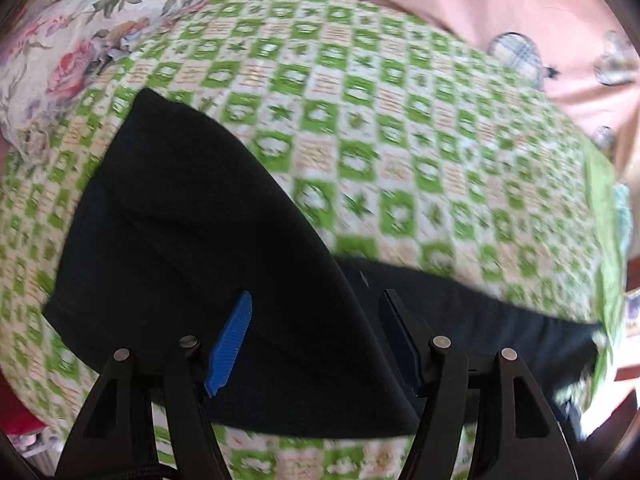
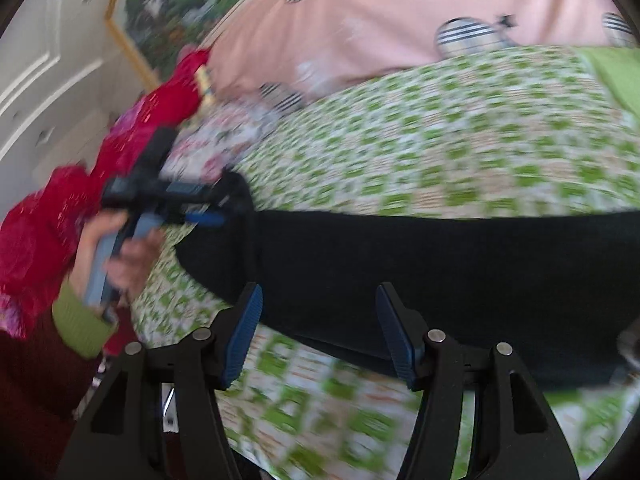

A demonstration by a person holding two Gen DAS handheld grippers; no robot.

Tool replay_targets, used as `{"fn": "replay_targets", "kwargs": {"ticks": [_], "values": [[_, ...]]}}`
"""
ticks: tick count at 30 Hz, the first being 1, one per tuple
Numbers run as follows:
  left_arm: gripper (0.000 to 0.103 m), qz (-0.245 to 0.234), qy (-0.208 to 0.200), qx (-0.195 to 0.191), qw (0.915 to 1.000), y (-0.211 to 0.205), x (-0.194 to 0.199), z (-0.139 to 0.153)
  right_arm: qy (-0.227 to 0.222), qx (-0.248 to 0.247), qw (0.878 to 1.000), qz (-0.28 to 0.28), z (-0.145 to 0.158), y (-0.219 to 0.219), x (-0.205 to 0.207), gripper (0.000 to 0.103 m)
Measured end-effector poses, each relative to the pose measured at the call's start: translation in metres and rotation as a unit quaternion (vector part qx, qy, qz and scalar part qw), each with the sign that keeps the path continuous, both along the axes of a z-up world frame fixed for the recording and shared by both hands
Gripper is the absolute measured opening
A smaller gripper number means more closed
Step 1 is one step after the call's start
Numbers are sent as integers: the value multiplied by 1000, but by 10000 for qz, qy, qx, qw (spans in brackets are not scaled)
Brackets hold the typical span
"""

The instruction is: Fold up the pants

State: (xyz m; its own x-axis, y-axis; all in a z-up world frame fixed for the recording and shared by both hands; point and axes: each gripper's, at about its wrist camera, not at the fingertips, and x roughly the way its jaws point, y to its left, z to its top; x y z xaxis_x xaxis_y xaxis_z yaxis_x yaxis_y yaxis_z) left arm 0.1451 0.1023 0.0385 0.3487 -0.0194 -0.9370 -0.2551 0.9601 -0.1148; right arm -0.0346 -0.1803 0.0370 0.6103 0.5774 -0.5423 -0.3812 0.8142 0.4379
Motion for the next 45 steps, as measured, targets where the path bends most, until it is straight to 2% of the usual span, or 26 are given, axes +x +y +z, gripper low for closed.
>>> {"fn": "replay_targets", "kwargs": {"ticks": [5, 9, 10, 11, 12, 13, 14, 15, 17, 19, 23, 27, 32, 37, 41, 45], "values": [[67, 158, 308, 341, 9988, 8, 30, -9, 82, -169, 9965, 813, -7, 62, 33, 61], [65, 217, 530, 575, 9967, 13, 42, -21, 235, -449, 9912, 1226, -21, 105, 61, 61], [57, 211, 535, 595, 9966, 14, 42, -23, 261, -513, 9903, 1265, -24, 112, 65, 61], [33, 194, 494, 567, 9970, 15, 41, -24, 290, -589, 9894, 1294, -28, 118, 69, 61], [18, 162, 422, 474, 9978, 17, 38, -24, 310, -676, 9887, 1303, -31, 123, 73, 61], [10, 151, 377, 389, 9984, 19, 36, -24, 314, -751, 9882, 1299, -35, 128, 76, 60], [8, 161, 240, 331, 9990, 21, 30, -22, 314, -775, 9881, 1294, -37, 130, 79, 45], [7, 180, 82, 329, 9993, 23, 23, -18, 381, -760, 9879, 1297, -40, 131, 83, 23], [5, 209, -173, 230, 9994, 27, 9, -11, 456, -778, 9884, 1223, -41, 129, 87, 8], [5, 264, -631, -45, 9976, 34, -13, 1, 353, -764, 9888, 1233, -36, 126, 83, 7], [4, 526, -1220, -501, 9899, 53, -51, 10, 52, -776, 9891, 1251, -17, 123, 69, 7], [4, 847, -1619, -1098, 9770, 68, -91, 7, -126, -958, 9870, 1284, -4, 127, 57, 7], [4, 1219, -2044, -1608, 9579, 87, -129, -3, -190, -1197, 9838, 1318, -8, 139, 45, 7], [4, 1402, -2096, -2082, 9450, 101, -146, -27, -156, -1419, 9815, 1278, -17, 147, 42, 7], [4, 1422, -2115, -2288, 9395, 105, -153, -42, -159, -1549, 9799, 1246, -18, 149, 40, 6], [5, 1424, -2061, -2365, 9388, 105, -160, -51, -140, -1675, 9777, 1257, -21, 151, 40, 6]]}}
